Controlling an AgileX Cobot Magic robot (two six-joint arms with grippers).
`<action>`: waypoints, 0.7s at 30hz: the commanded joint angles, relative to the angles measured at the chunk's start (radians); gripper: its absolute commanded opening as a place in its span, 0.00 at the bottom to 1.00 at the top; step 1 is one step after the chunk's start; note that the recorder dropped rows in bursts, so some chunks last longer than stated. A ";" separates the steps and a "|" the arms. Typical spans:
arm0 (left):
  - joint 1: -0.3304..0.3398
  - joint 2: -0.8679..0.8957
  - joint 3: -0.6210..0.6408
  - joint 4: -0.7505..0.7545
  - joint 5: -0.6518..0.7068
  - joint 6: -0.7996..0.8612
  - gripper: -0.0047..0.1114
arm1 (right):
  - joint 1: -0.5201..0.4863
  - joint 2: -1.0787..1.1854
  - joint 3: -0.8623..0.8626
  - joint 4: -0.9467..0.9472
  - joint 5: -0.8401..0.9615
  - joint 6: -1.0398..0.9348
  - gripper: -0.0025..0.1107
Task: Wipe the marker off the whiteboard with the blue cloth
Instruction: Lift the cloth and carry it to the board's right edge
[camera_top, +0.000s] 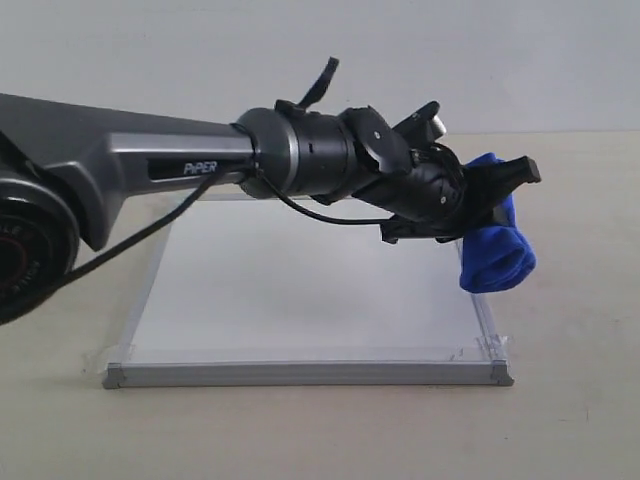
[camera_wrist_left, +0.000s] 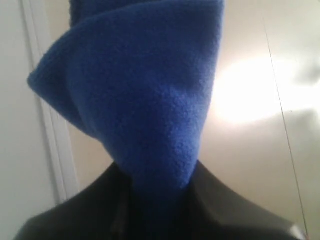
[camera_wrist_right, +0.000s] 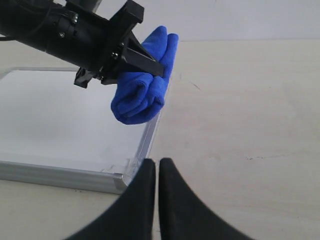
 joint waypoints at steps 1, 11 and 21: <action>-0.025 0.043 -0.057 0.035 -0.014 -0.055 0.08 | -0.004 -0.006 -0.001 -0.006 -0.012 -0.003 0.02; -0.034 0.100 -0.079 0.154 -0.024 -0.143 0.08 | -0.004 -0.006 -0.001 -0.006 -0.012 -0.003 0.02; -0.050 0.111 -0.079 0.113 -0.042 -0.143 0.08 | -0.004 -0.006 -0.001 -0.006 -0.012 -0.003 0.02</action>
